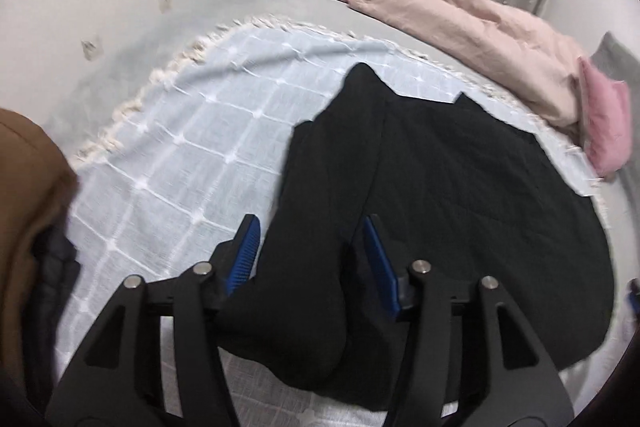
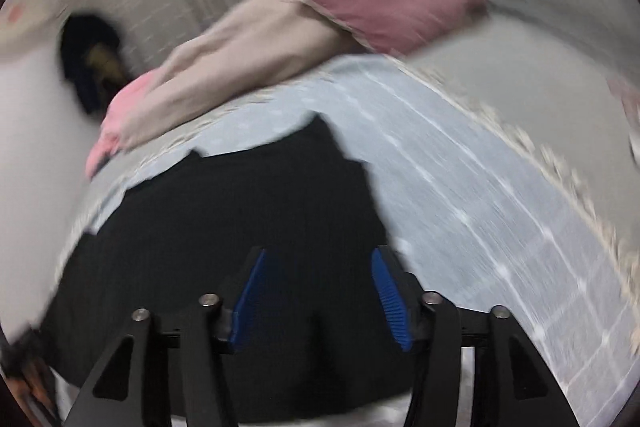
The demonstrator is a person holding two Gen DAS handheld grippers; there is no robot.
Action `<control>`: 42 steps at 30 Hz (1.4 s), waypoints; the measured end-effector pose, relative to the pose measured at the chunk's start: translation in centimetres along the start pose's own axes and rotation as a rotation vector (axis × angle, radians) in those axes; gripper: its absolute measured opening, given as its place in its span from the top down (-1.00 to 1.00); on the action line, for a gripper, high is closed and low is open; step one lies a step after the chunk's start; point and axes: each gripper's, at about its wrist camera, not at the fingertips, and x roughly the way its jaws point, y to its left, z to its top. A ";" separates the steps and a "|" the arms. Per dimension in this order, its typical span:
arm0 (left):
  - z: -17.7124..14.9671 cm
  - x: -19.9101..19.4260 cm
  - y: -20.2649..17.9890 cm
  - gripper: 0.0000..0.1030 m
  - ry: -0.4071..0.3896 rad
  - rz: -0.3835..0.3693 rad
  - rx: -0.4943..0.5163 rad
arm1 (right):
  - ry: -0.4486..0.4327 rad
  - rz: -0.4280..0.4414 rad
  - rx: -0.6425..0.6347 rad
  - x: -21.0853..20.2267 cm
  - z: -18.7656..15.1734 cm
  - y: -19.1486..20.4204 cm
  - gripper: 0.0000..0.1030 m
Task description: Fold large clothes
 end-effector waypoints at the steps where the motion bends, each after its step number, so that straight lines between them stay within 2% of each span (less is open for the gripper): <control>1: 0.0 0.1 0.3 -0.08 0.001 0.044 -0.009 | -0.003 -0.001 -0.046 0.2 0.0 1.6 -0.18; 3: -0.1 0.6 0.7 -0.10 0.005 0.121 -0.039 | 0.004 0.000 -0.106 1.3 -0.3 4.4 -0.20; 6: -0.6 0.3 0.7 -0.37 -0.037 0.291 -0.008 | 0.031 0.015 -0.104 3.6 -1.0 7.1 -0.20; 8: -0.7 -0.2 0.4 -0.44 -0.069 0.324 0.016 | 0.056 0.030 -0.097 4.9 -1.7 7.9 -0.20; 10: -0.6 -0.3 0.3 -0.44 -0.075 0.282 0.013 | 0.071 0.028 -0.116 5.6 -2.6 8.5 -0.20; 14: -0.8 -0.4 -2.0 -0.48 -0.090 0.115 0.051 | 0.062 0.016 -0.138 6.1 -3.3 9.4 -0.20; 17: -1.3 1.6 -5.4 -0.49 -0.045 -0.090 0.141 | 0.057 0.015 -0.164 6.8 -3.6 10.0 -0.20; 19: -1.4 4.1 -7.0 -0.49 0.008 -0.136 0.175 | 0.072 0.028 -0.171 7.7 -4.0 9.9 -0.20; 21: -1.2 7.4 -7.5 -0.49 0.056 -0.081 0.197 | 0.093 0.047 -0.162 8.7 -4.5 8.8 -0.20; 24: 0.0 9.6 -6.2 -0.49 0.021 -0.080 0.228 | 0.052 -0.017 -0.155 8.6 -4.6 5.6 -0.20; 26: 1.2 10.2 -4.6 -0.51 0.019 -0.047 0.213 | 0.025 -0.036 -0.112 8.4 -4.2 2.6 -0.20; 29: 2.8 10.3 -1.6 -0.51 0.030 -0.020 0.147 | -0.004 0.018 0.011 7.5 -3.9 -1.8 -0.19; 31: 3.5 10.2 1.6 -0.51 0.052 0.025 0.041 | -0.022 0.021 0.055 6.9 -3.7 -3.1 -0.19; 32: 3.6 10.3 2.8 -0.51 0.078 0.016 -0.006 | -0.030 0.002 0.079 6.5 -3.6 -3.5 -0.19; 34: 3.5 9.8 5.4 -0.51 0.118 -0.026 -0.099 | -0.034 -0.017 0.108 6.0 -3.3 -3.6 -0.20; 37: 2.6 6.9 6.9 -0.51 0.083 0.001 -0.079 | -0.060 -0.051 0.135 4.5 -2.6 -2.9 -0.20; 39: 1.5 4.7 7.6 -0.52 0.087 -0.008 -0.083 | -0.100 -0.057 0.100 3.0 -2.2 -1.4 -0.23; 42: -0.6 2.1 8.5 -0.70 0.116 -0.056 -0.165 | -0.128 -0.051 0.021 1.1 -2.0 1.5 -0.37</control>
